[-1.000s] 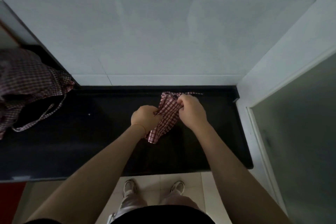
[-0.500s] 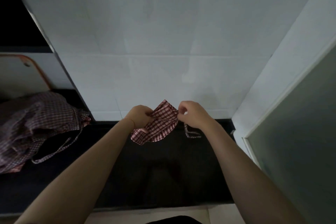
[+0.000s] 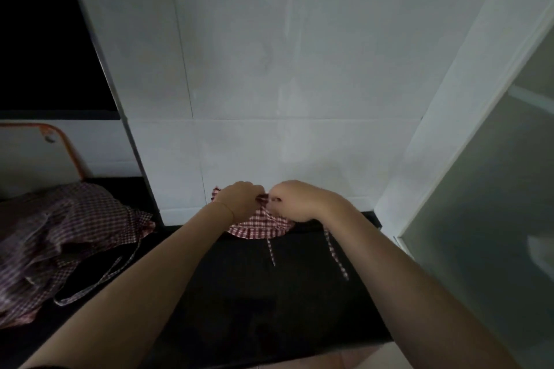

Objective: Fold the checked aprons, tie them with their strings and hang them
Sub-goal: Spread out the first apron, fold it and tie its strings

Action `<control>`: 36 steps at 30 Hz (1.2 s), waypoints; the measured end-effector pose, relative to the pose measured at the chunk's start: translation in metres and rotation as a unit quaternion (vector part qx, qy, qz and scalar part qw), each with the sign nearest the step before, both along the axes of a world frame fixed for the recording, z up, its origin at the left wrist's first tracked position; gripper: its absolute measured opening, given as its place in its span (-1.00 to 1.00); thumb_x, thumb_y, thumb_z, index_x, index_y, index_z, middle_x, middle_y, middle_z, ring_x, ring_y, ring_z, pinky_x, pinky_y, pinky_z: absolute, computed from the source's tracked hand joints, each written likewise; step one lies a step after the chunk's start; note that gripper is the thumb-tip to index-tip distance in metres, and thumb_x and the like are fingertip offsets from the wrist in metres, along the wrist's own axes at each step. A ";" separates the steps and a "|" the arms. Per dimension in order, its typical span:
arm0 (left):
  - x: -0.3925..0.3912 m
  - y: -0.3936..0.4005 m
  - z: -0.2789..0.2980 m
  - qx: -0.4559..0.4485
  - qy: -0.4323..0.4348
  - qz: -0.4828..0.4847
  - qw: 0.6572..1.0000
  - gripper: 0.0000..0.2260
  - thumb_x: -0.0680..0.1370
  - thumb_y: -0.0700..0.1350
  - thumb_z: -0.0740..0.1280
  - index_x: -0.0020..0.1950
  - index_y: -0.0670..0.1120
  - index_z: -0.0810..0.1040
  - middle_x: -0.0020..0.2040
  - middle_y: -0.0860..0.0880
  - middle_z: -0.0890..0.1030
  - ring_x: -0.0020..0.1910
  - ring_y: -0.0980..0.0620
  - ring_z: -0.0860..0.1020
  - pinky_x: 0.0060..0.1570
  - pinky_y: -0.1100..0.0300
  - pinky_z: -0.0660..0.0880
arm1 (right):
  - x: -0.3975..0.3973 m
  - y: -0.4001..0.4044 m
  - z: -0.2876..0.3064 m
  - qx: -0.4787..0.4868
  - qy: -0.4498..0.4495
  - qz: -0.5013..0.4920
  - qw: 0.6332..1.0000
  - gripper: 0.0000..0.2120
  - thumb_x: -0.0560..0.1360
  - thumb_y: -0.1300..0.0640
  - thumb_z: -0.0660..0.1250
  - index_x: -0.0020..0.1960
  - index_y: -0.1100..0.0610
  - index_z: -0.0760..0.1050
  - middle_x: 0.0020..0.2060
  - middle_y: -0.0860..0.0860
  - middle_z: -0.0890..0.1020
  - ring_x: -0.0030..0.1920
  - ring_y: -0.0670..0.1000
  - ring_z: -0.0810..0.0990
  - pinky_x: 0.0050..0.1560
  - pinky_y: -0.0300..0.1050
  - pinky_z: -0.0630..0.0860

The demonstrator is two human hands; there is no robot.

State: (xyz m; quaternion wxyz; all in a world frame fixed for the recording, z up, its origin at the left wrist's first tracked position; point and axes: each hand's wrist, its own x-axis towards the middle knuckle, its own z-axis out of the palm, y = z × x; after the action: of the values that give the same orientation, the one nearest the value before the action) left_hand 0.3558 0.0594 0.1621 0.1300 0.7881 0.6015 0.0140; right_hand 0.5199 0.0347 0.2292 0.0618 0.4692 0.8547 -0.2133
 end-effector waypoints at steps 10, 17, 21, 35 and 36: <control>-0.013 -0.039 0.038 0.016 -0.244 -0.127 0.961 -0.74 0.60 -0.15 0.30 0.28 0.01 0.51 0.11 0.11 0.58 0.10 0.15 0.50 0.19 0.24 0.42 | 0.041 0.025 -0.004 -0.218 0.292 -0.214 0.906 -0.73 0.58 -0.05 0.33 0.06 0.15 0.60 -0.16 0.04 0.65 -0.16 0.00 0.59 -0.14 -0.14 0.49; -0.018 -0.048 0.034 0.022 -0.315 -0.105 0.943 -0.62 0.63 -0.14 0.27 0.44 0.07 0.40 0.21 0.10 0.56 0.19 0.13 0.50 0.30 0.20 0.40 | 0.023 0.000 -0.024 -0.265 0.457 -0.408 0.744 -0.69 0.70 0.05 0.06 -0.04 0.16 0.49 -0.07 0.10 0.59 -0.21 0.04 0.54 -0.11 -0.06 0.51; -0.019 -0.048 0.030 0.032 -0.320 -0.084 0.943 -0.69 0.64 -0.15 0.24 0.39 0.03 0.47 0.18 0.15 0.54 0.16 0.13 0.49 0.28 0.14 0.44 | 0.024 -0.002 -0.034 -0.274 0.442 -0.421 0.744 -0.69 0.70 0.13 0.05 0.24 0.26 0.49 0.04 0.09 0.55 0.10 0.19 0.58 0.15 0.02 0.49; -0.026 -0.026 0.017 -0.059 -0.474 0.180 0.860 -0.63 0.63 -0.12 0.27 0.45 -0.07 0.39 0.30 -0.12 0.48 -0.11 0.03 0.56 -0.31 0.15 0.65 | 0.030 0.011 -0.049 -0.245 0.337 -0.294 0.860 -0.83 0.53 0.09 0.43 -0.05 0.21 0.61 -0.41 -0.03 0.48 -0.47 -0.11 0.26 -0.44 -0.22 0.14; -0.026 -0.024 0.013 -0.052 -0.470 0.191 0.860 -0.63 0.63 -0.12 0.27 0.45 -0.07 0.40 0.30 -0.11 0.49 -0.12 0.02 0.57 -0.33 0.16 0.64 | 0.028 0.011 -0.050 -0.237 0.327 -0.290 0.868 -0.71 0.50 0.00 0.46 0.00 0.24 0.60 -0.42 -0.05 0.48 -0.47 -0.11 0.26 -0.45 -0.22 0.15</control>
State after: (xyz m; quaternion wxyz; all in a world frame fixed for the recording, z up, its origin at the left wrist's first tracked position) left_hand 0.3297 0.0355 0.1749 0.4332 0.5499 0.6072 0.3759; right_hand 0.5479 0.0458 0.1793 -0.1761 0.5707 0.5750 -0.5591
